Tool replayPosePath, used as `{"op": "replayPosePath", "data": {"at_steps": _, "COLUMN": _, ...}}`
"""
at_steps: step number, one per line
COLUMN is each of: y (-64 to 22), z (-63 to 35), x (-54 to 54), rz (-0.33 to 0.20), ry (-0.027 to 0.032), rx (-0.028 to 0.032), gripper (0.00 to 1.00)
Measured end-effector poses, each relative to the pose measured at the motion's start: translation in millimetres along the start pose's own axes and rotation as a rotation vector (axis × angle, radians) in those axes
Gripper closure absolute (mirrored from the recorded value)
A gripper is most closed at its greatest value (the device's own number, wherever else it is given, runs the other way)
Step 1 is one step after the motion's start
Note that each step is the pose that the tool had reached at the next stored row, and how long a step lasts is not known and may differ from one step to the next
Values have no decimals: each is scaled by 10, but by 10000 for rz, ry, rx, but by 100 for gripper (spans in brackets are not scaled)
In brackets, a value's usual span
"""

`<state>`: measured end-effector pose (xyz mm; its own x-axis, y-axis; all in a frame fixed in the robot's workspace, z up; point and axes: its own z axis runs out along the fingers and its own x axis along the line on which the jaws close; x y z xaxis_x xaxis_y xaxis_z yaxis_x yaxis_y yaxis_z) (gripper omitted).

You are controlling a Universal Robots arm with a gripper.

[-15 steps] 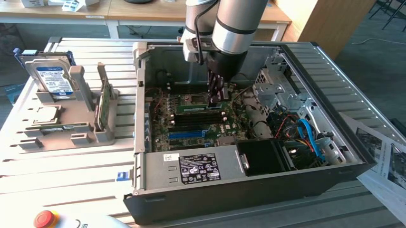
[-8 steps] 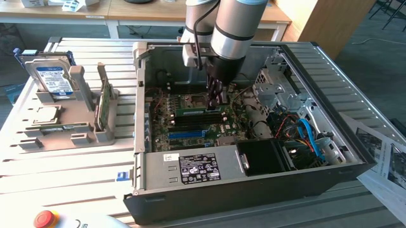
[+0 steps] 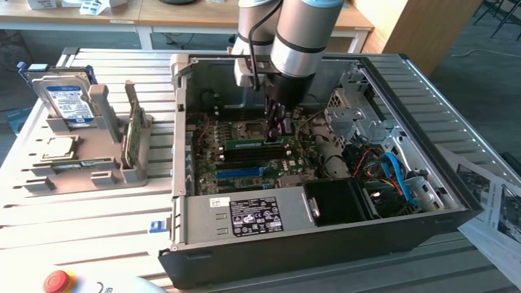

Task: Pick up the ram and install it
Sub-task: 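Insert the ram into the slot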

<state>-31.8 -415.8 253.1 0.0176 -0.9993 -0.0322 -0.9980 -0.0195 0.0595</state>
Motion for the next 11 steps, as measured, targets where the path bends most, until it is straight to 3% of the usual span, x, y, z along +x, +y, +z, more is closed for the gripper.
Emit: {"op": "replayPosePath", "data": {"at_steps": 11, "y": -6, "z": 0, "x": 4, "rz": 69, "ry": -3, "rx": 2, "gripper": 88}}
